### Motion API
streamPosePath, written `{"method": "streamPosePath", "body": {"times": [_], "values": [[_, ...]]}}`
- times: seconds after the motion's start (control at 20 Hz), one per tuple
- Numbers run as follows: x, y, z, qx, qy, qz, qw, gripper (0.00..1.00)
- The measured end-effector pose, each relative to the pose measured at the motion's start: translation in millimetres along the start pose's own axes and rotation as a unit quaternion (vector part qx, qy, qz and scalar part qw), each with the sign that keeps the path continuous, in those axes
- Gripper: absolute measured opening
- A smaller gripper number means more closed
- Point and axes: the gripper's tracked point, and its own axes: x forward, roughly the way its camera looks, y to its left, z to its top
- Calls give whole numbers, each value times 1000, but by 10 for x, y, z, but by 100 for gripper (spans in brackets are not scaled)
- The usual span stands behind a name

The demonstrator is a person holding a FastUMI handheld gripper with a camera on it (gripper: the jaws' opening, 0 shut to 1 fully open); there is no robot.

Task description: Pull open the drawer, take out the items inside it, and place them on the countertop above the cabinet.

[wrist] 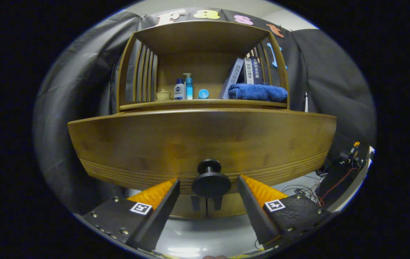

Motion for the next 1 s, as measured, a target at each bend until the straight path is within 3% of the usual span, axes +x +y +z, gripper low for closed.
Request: {"method": "streamPosePath", "body": {"times": [0.3,0.55,1.0], "values": [[194,-22,84,-26,-4,-3,1000,98],[485,53,137,7,6,11,1000,98],[1189,136,329,1,-58,11,998,99]]}}
